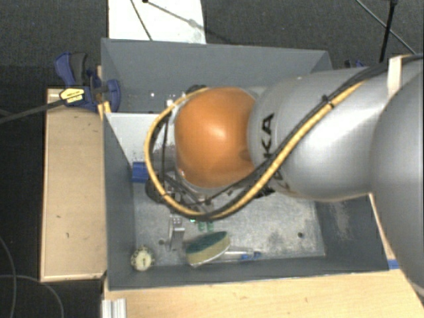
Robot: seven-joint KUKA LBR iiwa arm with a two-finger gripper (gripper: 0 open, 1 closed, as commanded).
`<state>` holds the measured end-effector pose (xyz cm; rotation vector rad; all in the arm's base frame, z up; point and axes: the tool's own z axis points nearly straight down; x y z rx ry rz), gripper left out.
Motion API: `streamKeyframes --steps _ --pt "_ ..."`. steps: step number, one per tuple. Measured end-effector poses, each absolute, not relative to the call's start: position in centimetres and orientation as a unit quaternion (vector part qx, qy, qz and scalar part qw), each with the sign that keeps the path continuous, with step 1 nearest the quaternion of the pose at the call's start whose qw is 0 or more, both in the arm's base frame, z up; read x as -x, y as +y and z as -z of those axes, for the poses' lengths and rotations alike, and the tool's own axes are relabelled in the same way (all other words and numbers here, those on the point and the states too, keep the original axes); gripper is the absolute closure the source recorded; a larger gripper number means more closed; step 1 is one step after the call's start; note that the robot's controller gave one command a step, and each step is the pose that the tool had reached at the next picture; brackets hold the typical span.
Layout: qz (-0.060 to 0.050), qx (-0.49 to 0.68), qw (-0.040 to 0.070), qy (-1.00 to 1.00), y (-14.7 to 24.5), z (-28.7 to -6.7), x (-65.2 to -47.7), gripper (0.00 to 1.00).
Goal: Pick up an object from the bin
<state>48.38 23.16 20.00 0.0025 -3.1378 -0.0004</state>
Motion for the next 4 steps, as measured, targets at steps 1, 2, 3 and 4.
streamKeyframes --steps 1,2,3,4 --pt "0.002 -0.072 -0.004 -0.997 15.4 -7.2 -55.0 0.00" --pt "0.002 -0.041 -0.005 -0.999 22.6 -10.3 -58.0 0.00" --pt "0.000 0.049 -0.001 -0.999 17.0 -10.1 -58.5 0.00" --pt "0.001 0.154 0.000 -0.988 19.5 -6.9 -58.9 0.00"
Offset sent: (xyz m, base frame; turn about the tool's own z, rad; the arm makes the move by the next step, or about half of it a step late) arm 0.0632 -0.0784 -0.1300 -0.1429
